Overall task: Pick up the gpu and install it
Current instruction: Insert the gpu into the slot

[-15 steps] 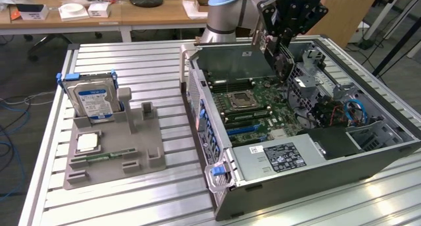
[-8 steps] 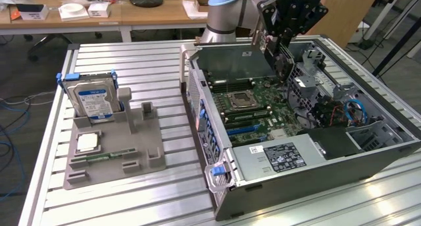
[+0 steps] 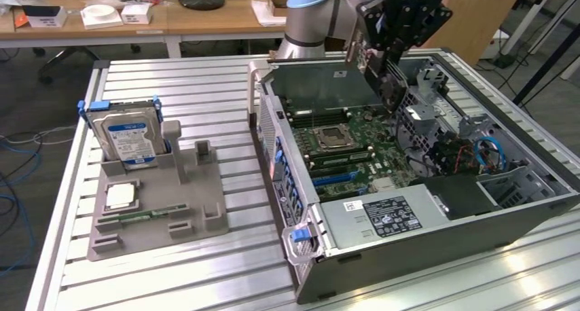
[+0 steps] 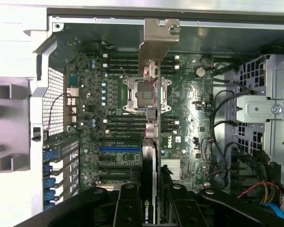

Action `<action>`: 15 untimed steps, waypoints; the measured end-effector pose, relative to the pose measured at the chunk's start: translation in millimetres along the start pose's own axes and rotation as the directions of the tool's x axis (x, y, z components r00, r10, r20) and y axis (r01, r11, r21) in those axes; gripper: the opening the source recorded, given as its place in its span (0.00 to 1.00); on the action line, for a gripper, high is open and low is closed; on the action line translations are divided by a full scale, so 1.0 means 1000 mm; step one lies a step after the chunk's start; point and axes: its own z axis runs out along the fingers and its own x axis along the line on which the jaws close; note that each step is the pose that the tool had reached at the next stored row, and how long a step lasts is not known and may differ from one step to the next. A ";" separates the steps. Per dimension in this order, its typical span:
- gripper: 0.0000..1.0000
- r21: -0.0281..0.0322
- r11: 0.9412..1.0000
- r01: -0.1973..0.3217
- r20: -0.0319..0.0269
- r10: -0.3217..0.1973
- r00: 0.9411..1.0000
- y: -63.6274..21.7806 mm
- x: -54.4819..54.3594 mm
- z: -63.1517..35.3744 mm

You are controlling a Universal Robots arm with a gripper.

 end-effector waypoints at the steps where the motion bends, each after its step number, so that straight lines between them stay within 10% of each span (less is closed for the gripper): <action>1: 0.27 0.000 1.000 0.006 0.000 -0.006 1.000 0.0000 -0.001 0.0000; 15: 0.27 -0.003 0.992 0.124 -0.006 -0.124 0.992 0.0001 -0.011 0.0002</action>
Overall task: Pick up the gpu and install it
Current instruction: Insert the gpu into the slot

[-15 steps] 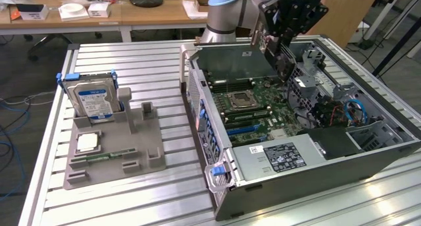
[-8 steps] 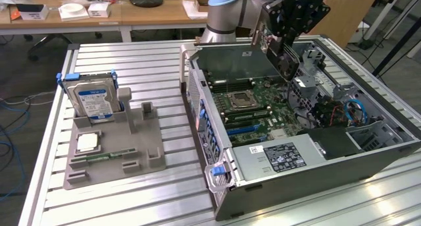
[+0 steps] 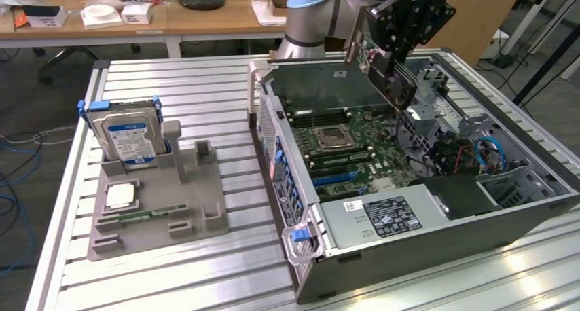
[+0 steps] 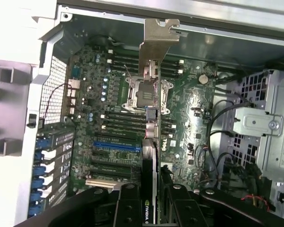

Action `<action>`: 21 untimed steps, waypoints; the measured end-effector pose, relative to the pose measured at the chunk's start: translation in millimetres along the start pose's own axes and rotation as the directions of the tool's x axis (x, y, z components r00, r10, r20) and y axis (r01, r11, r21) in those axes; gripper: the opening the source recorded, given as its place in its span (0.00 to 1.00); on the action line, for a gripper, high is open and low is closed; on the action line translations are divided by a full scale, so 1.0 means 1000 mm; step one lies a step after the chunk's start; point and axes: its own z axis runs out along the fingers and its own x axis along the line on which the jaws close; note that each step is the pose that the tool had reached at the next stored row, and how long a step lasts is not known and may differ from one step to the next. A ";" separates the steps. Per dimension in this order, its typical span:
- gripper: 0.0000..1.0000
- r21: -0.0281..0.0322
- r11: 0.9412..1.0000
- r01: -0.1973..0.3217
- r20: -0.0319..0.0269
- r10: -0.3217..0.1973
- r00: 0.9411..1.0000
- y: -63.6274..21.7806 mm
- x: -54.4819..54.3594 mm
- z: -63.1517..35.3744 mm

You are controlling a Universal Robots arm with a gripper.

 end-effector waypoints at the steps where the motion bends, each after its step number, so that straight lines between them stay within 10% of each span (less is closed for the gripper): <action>1: 0.27 0.000 1.000 0.010 -0.001 -0.010 1.000 -0.0001 0.000 0.0000; 21: 0.27 -0.005 0.982 0.189 -0.009 -0.189 0.982 -0.0005 -0.004 0.0001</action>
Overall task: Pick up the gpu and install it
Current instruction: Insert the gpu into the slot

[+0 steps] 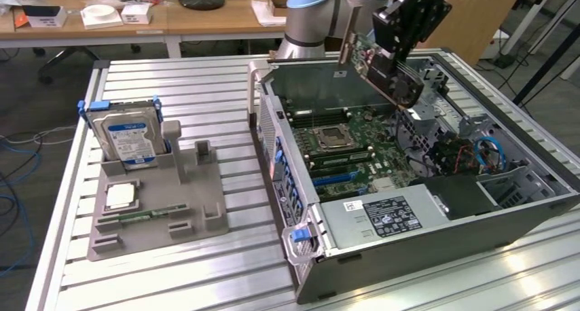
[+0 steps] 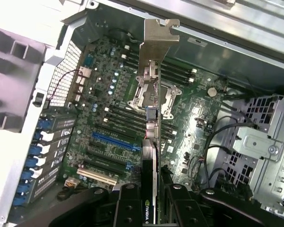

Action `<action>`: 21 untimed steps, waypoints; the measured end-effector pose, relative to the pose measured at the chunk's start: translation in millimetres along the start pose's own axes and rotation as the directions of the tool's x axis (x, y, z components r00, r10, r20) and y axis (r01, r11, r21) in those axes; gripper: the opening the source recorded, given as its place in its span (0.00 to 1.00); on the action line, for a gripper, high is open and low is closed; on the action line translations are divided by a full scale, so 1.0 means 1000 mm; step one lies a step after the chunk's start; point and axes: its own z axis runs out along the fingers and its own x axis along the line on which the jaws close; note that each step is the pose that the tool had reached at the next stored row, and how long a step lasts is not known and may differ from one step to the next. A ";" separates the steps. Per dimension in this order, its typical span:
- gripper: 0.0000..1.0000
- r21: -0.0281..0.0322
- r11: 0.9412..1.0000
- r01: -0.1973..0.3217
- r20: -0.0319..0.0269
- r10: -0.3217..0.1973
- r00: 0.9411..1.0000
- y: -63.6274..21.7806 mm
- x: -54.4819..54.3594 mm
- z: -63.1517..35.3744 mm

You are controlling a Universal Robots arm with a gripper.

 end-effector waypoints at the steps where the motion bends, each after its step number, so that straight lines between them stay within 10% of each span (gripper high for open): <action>1: 0.27 0.000 1.000 0.008 0.000 -0.008 1.000 0.0000 0.000 0.0000; 13: 0.27 -0.002 0.994 0.109 -0.005 -0.109 0.994 -0.0005 -0.002 0.0001; 21: 0.27 -0.005 0.979 0.202 -0.010 -0.203 0.979 -0.0007 -0.002 0.0003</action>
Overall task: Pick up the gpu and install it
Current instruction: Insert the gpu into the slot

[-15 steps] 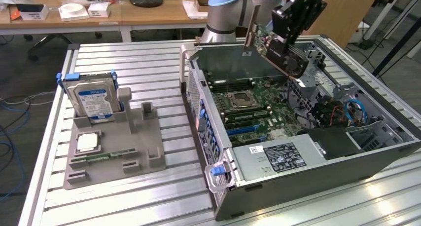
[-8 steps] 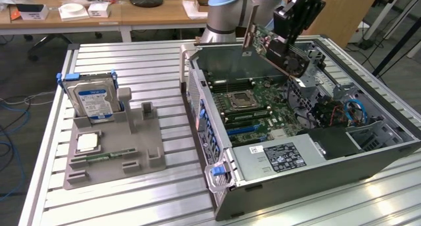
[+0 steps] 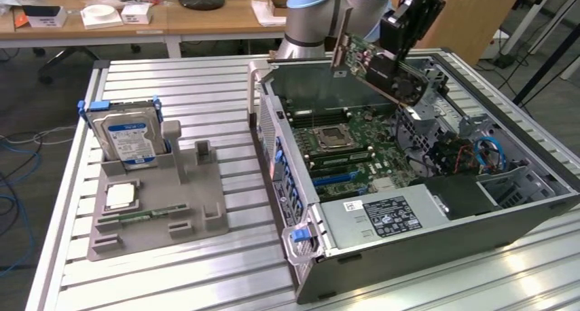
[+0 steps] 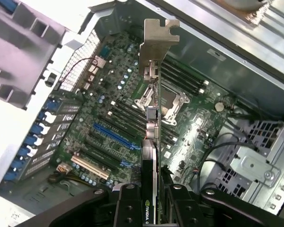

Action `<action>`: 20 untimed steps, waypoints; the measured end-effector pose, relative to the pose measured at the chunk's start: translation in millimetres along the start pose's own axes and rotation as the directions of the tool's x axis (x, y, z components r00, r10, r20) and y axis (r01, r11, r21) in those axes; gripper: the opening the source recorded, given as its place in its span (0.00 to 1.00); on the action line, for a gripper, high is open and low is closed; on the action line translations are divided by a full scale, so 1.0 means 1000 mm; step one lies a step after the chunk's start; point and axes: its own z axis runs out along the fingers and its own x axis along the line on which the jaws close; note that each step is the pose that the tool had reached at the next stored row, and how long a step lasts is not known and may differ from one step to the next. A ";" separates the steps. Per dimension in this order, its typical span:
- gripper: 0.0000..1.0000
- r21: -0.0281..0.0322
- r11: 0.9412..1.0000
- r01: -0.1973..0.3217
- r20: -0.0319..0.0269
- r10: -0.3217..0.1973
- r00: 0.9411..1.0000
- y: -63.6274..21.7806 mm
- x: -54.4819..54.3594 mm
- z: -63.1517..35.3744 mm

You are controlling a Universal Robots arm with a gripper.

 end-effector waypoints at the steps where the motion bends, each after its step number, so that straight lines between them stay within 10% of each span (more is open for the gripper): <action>1: 0.27 0.000 1.000 0.016 -0.001 -0.016 1.000 0.0000 0.000 0.0000; 10: 0.27 -0.004 0.984 0.177 -0.009 -0.177 0.984 0.0000 0.000 0.0004; 20: 0.27 -0.010 0.936 0.351 -0.017 -0.351 0.936 -0.0001 0.000 0.0009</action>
